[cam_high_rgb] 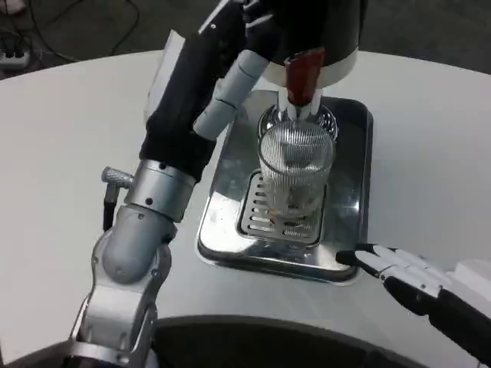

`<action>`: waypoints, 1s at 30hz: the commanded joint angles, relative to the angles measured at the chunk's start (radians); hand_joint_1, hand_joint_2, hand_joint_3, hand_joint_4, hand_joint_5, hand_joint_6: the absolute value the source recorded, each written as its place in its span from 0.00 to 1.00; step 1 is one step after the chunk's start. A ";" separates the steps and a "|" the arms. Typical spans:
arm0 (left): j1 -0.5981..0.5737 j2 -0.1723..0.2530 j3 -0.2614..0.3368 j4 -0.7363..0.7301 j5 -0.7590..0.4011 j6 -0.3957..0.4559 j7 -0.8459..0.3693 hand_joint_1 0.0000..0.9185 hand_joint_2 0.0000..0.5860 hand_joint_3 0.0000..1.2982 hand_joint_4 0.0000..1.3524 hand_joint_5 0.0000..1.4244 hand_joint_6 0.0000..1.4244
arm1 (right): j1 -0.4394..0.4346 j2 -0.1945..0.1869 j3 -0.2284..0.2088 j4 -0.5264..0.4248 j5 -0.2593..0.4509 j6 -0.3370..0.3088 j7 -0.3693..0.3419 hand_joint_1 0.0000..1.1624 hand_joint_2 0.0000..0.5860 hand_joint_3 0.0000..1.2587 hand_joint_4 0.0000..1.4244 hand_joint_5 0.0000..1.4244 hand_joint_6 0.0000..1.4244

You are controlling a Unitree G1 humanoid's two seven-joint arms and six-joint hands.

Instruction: Grasp the cup under the faucet to collect the drink, then remove the cup.

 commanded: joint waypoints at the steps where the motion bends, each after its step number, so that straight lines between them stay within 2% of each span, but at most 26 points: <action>1: 0.006 -0.036 -0.001 -0.014 -0.026 0.039 -0.045 0.15 0.19 0.18 0.16 0.20 0.18 | 0.007 0.007 0.000 -0.013 0.002 -0.006 -0.013 0.47 0.81 0.05 0.00 0.00 0.00; 10: -0.001 -0.070 -0.003 -0.028 -0.050 0.112 -0.098 0.15 0.20 0.18 0.16 0.21 0.19 | 0.004 0.008 0.010 -0.013 -0.002 -0.003 -0.017 0.47 0.81 0.05 0.00 0.00 0.00; 17: -0.029 -0.048 -0.018 -0.021 -0.050 0.183 -0.194 0.15 0.20 0.18 0.15 0.21 0.20 | -0.001 0.009 0.015 -0.013 -0.004 0.001 -0.020 0.46 0.81 0.05 0.00 0.00 0.00; 19: -0.034 -0.026 -0.025 -0.026 -0.037 0.195 -0.223 0.15 0.20 0.18 0.15 0.21 0.20 | -0.004 0.008 0.018 -0.013 -0.004 0.002 -0.020 0.46 0.81 0.05 0.00 0.00 0.00; 23: -0.039 0.047 -0.053 -0.057 0.054 0.163 -0.244 0.12 0.21 0.19 0.18 0.23 0.22 | -0.010 0.006 0.021 -0.013 -0.004 0.006 -0.020 0.46 0.81 0.05 0.00 0.00 0.00; 30: -0.040 0.143 -0.092 -0.094 0.163 0.096 -0.274 0.01 0.17 0.19 0.20 0.23 0.21 | -0.023 0.008 0.024 -0.013 -0.006 0.010 -0.024 0.46 0.81 0.05 0.00 0.00 0.00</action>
